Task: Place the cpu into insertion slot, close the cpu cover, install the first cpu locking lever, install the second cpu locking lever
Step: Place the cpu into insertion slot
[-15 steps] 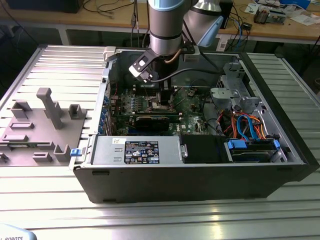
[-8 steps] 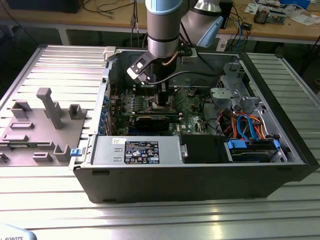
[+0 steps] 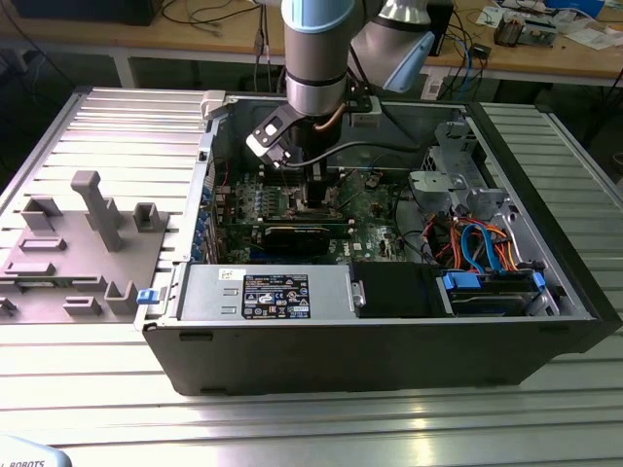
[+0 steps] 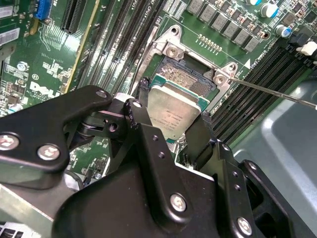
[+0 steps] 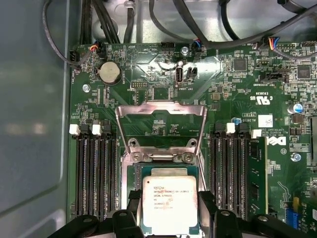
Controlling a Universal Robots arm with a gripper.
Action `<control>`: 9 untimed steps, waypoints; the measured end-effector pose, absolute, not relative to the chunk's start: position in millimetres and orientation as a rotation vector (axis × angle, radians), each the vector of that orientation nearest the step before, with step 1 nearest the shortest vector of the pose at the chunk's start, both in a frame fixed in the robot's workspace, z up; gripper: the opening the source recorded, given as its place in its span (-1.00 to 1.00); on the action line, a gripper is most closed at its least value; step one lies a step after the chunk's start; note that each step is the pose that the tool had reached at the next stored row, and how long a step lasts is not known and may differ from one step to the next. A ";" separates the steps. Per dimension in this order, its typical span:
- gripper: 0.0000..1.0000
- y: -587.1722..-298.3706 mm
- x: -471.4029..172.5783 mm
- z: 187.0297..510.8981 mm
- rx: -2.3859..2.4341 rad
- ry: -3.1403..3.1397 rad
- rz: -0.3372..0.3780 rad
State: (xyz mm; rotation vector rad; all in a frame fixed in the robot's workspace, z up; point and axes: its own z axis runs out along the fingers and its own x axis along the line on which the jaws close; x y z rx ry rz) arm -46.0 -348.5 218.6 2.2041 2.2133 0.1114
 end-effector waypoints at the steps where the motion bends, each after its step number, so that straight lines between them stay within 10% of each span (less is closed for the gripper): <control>1: 0.08 -348.0 -46.0 218.0 2.205 2.213 0.112; 9: 0.08 -346.1 -49.2 209.9 2.217 2.200 0.111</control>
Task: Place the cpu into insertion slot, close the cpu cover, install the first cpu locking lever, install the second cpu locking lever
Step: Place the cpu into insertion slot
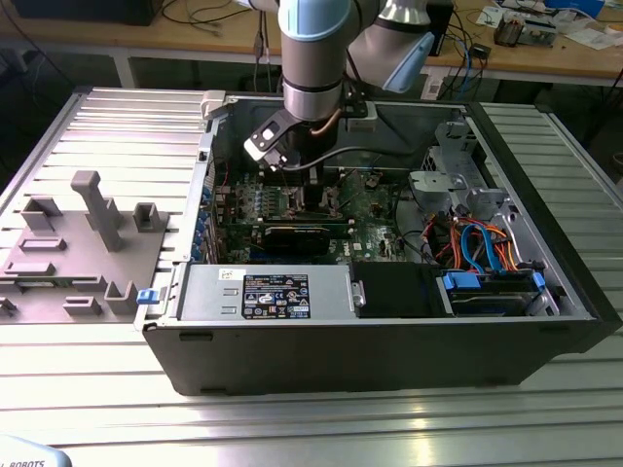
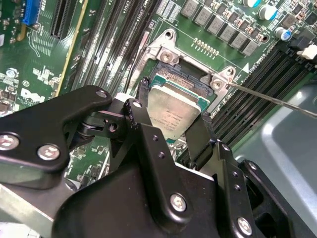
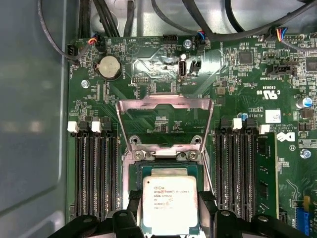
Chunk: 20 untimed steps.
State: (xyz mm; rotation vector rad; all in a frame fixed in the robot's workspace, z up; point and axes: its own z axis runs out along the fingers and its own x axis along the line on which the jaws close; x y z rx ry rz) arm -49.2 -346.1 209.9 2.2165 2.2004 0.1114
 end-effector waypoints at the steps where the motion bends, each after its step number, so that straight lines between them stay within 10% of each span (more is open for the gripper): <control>1: 0.08 -346.1 -49.2 208.8 2.218 2.199 0.111; 20: 0.08 -345.3 -51.0 197.3 2.226 2.190 0.111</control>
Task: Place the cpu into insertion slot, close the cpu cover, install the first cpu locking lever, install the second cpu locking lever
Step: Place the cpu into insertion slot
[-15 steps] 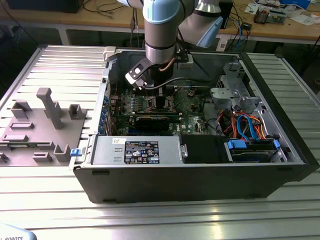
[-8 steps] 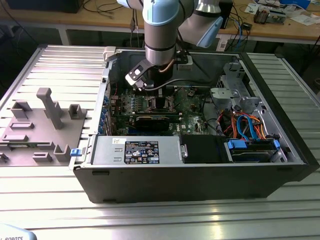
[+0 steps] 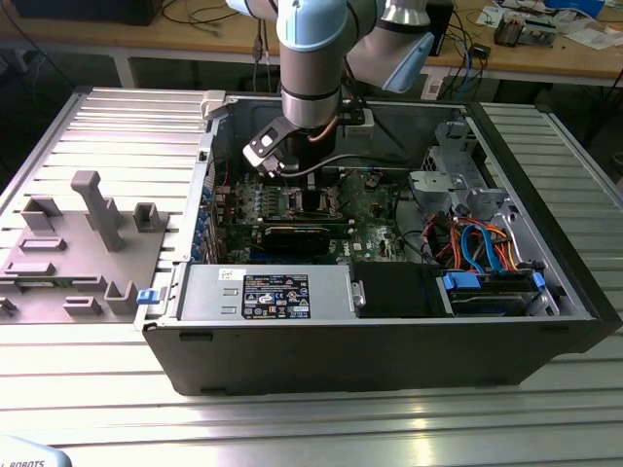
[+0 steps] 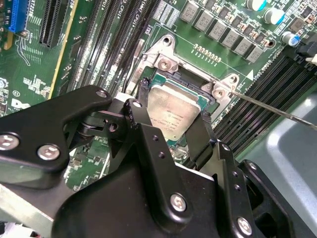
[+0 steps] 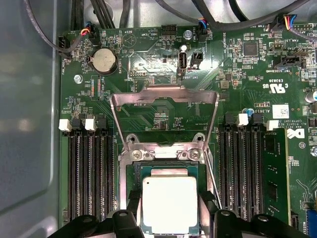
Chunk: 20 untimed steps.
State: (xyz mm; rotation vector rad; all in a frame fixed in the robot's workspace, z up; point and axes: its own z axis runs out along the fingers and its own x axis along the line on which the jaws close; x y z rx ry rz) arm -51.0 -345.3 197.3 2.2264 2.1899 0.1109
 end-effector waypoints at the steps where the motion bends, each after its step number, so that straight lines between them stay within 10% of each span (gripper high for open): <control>1: 0.08 -345.3 -51.0 197.1 2.226 2.190 0.111; 20: 0.08 -345.1 -50.2 195.2 2.226 2.190 0.111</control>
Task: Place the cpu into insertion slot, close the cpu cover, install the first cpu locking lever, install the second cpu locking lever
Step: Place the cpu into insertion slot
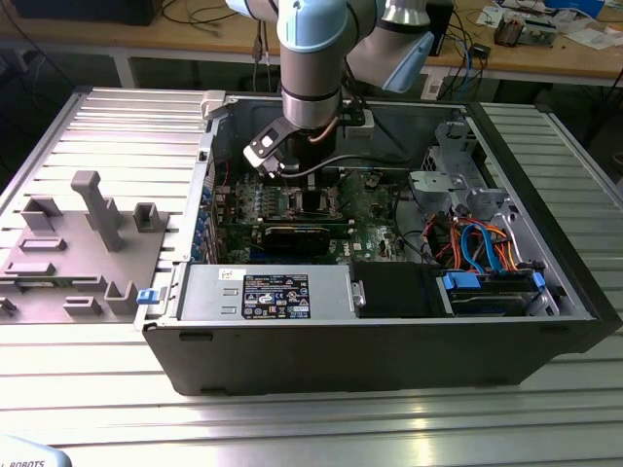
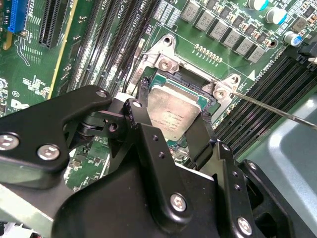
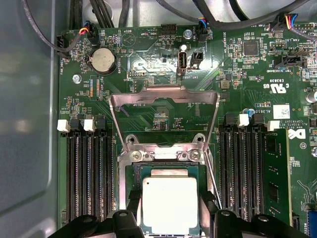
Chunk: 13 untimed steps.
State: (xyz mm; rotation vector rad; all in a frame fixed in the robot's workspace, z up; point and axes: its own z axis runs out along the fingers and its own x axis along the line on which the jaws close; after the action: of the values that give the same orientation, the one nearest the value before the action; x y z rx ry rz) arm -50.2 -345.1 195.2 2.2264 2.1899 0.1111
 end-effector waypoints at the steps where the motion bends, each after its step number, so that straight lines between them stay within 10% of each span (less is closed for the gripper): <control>1: 0.08 -345.1 -50.2 195.1 2.226 2.190 0.111; 13: 0.22 -344.7 -50.1 197.0 2.226 2.190 0.111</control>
State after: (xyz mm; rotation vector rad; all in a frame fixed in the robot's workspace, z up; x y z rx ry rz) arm -50.1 -344.7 197.0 2.2265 2.1899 0.1112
